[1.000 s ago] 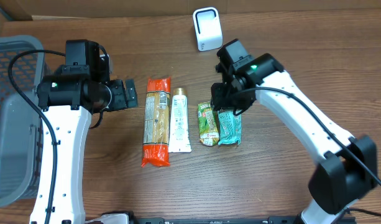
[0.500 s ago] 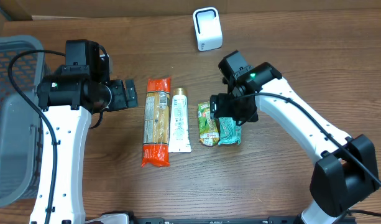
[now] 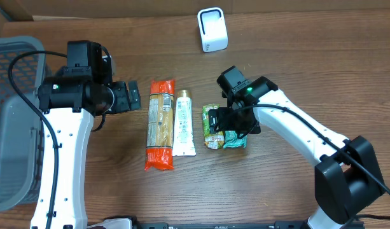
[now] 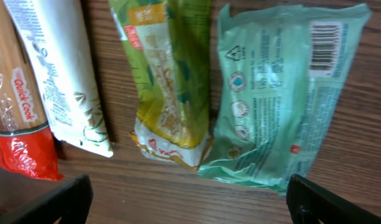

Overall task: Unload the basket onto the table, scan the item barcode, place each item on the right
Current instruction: 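Close the right gripper on the green snack pack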

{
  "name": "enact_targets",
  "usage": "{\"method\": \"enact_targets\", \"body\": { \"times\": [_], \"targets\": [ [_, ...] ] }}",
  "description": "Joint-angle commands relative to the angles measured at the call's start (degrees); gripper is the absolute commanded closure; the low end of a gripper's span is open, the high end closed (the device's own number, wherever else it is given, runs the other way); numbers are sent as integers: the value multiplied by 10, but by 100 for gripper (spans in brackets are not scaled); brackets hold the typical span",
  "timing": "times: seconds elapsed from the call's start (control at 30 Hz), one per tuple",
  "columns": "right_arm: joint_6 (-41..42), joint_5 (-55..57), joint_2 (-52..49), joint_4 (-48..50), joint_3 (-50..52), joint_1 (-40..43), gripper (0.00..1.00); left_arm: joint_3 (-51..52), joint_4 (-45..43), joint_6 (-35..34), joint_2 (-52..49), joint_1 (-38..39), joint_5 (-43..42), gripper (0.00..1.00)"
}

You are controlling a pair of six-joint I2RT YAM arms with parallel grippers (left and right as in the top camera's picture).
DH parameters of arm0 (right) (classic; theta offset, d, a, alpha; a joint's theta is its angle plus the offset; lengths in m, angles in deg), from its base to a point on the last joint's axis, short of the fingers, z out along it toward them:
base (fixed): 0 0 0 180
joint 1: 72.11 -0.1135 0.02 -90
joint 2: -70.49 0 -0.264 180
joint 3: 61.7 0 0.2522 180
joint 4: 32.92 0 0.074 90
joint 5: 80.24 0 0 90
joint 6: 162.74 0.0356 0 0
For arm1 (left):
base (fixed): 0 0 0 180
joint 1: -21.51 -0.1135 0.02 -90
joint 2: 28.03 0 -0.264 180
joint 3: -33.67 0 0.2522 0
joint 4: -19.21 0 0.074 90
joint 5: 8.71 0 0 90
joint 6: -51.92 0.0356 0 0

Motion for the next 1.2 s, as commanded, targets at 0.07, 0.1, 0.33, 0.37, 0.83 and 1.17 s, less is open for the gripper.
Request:
{"method": "enact_targets", "body": {
  "times": [0.07, 0.1, 0.33, 0.37, 0.83, 1.17],
  "targets": [
    [3, -5, 2, 9, 8, -18, 0, 4, -1, -5, 3, 1, 6, 0],
    [3, -5, 2, 7, 8, -19, 0, 4, -1, -5, 3, 1, 6, 0],
    [5, -5, 2, 26, 24, -33, 0, 4, -1, -5, 3, 1, 6, 0],
    [14, -5, 2, 33, 30, -36, 0, 4, -1, -5, 3, 1, 6, 0],
    [17, -5, 0, 35, 30, -38, 0, 4, -1, -5, 3, 1, 6, 0],
    [18, -5, -1, 38, 30, -41, 2, 4, -1, -5, 3, 1, 7, 0]
  ]
}}
